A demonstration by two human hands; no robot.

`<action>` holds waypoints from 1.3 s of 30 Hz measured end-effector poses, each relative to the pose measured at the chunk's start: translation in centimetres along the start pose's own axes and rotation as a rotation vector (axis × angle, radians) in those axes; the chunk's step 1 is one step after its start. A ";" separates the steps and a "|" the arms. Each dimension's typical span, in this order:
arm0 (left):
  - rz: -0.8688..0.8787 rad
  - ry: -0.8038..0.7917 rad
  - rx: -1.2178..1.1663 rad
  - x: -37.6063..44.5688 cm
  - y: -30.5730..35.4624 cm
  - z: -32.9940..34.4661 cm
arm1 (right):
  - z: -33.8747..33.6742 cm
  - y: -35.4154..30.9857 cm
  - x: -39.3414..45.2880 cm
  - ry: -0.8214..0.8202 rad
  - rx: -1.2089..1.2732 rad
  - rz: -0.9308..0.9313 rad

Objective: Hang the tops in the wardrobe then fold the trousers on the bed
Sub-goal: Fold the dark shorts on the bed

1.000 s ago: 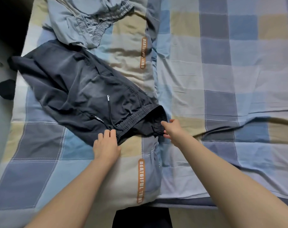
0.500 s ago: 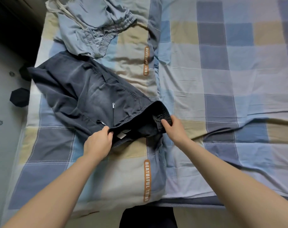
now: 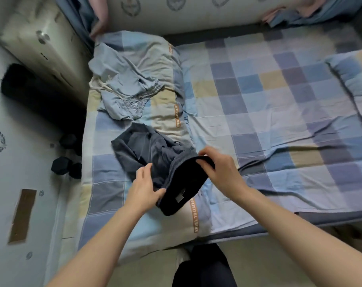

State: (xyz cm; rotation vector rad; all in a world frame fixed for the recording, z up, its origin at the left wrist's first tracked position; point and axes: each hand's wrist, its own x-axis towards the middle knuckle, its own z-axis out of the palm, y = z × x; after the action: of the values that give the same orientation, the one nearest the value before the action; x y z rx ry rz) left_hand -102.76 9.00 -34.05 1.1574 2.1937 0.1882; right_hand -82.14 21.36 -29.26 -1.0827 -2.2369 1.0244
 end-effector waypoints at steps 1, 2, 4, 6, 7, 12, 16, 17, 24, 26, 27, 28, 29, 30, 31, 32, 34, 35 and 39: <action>0.162 0.006 -0.112 -1.3 1.8 -1.0 | -0.7 -1.6 -1.1 -0.008 0.026 0.035; 0.292 0.006 -0.180 -2.3 3.5 -1.9 | -1.4 -2.9 -1.9 -0.019 0.059 0.089; 0.439 0.017 -0.184 -3.9 6.7 -3.2 | -3.0 -4.8 -3.4 -0.010 0.103 0.162; 0.504 0.081 -0.070 -5.1 9.6 -4.7 | -5.3 -5.9 -4.7 -0.011 0.098 0.186; 0.522 0.122 -0.003 -5.7 11.0 -5.5 | -6.7 -6.4 -5.6 -0.014 0.089 0.188; 0.725 0.202 -0.081 -11.0 18.5 -8.5 | -13.6 -6.1 -11.8 0.034 0.051 0.208; 0.864 0.160 -0.217 -17.1 26.2 -8.1 | -16.9 -2.6 -17.0 0.121 -0.072 0.263; 0.864 0.148 -0.258 -18.5 28.5 -7.7 | -17.7 -1.2 -18.9 0.153 -0.090 0.346; 0.801 0.018 -0.579 -24.6 40.9 -4.9 | -21.0 7.1 -32.1 0.093 0.199 0.880; 0.770 -0.016 -0.651 -25.9 43.7 -3.5 | -23.5 8.7 -35.7 0.167 0.217 0.899; 0.761 -0.020 -0.671 -26.3 45.0 -2.8 | -25.0 9.5 -37.2 0.215 0.177 0.903; 0.759 -0.011 -0.666 -26.4 45.9 -2.1 | -26.6 10.2 -38.3 0.278 0.127 0.906; 0.758 0.015 -0.657 -26.8 47.4 -1.0 | -29.0 11.1 -40.0 0.354 0.085 0.900; 0.753 0.052 -0.648 -26.5 47.9 -0.5 | -30.8 11.6 -41.0 0.442 0.062 0.875; 0.741 0.097 -0.648 -26.2 48.7 0.3 | -33.2 12.2 -42.2 0.526 0.042 0.839; 0.721 0.141 -0.645 -25.3 48.6 0.5 | -35.2 12.5 -42.9 0.572 0.010 0.787; 0.700 0.164 -0.617 -23.4 48.1 1.0 | -39.5 12.8 -44.5 0.512 -0.126 0.650; 0.712 0.135 -0.569 -22.7 47.6 1.4 | -41.8 12.8 -45.4 0.431 -0.245 0.560; 1.052 0.071 0.056 -20.2 44.4 1.5 | -48.0 11.6 -46.9 0.064 -0.842 -0.030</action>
State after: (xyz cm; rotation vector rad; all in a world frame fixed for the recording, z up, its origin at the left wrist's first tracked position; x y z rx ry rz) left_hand -63.01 19.67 -7.79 2.2513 1.4332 0.6025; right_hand -17.46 8.98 -11.82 -1.3481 -2.6691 -0.0240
